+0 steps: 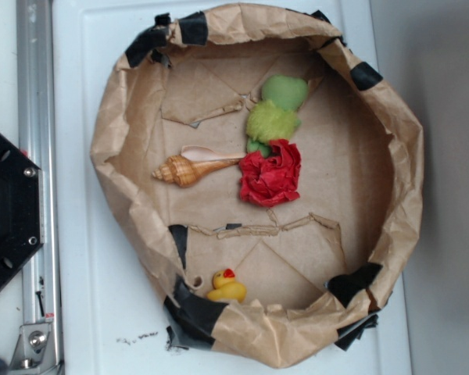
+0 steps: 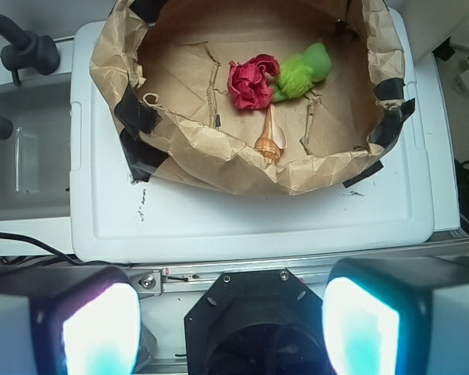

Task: Grab the yellow duck.

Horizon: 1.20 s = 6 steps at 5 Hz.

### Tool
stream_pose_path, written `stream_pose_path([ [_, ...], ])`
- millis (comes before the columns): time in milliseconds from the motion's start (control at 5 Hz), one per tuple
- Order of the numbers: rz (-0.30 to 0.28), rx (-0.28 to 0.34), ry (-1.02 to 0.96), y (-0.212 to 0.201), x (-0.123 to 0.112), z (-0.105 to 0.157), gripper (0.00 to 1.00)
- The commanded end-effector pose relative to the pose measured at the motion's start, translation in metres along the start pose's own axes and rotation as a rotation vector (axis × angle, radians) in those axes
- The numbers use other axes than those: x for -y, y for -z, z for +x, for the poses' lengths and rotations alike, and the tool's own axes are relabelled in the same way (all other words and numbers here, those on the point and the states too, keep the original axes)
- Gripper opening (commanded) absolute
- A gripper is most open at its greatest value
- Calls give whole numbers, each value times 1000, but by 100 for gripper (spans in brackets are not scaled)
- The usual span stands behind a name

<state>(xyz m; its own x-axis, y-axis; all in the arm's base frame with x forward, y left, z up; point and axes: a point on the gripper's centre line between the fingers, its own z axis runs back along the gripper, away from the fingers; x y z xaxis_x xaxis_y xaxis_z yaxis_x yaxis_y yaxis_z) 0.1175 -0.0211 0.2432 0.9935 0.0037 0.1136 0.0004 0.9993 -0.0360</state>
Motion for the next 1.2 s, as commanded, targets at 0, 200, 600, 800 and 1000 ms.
stream_pose_path([
  [0,0,0,0,0,0,0,100],
  [200,19,44,-207,35,-22,13,100],
  [600,-108,85,-443,72,-34,70,100],
  [800,-124,56,-432,91,-34,93,100],
  [1000,-86,30,-364,127,-28,105,100],
])
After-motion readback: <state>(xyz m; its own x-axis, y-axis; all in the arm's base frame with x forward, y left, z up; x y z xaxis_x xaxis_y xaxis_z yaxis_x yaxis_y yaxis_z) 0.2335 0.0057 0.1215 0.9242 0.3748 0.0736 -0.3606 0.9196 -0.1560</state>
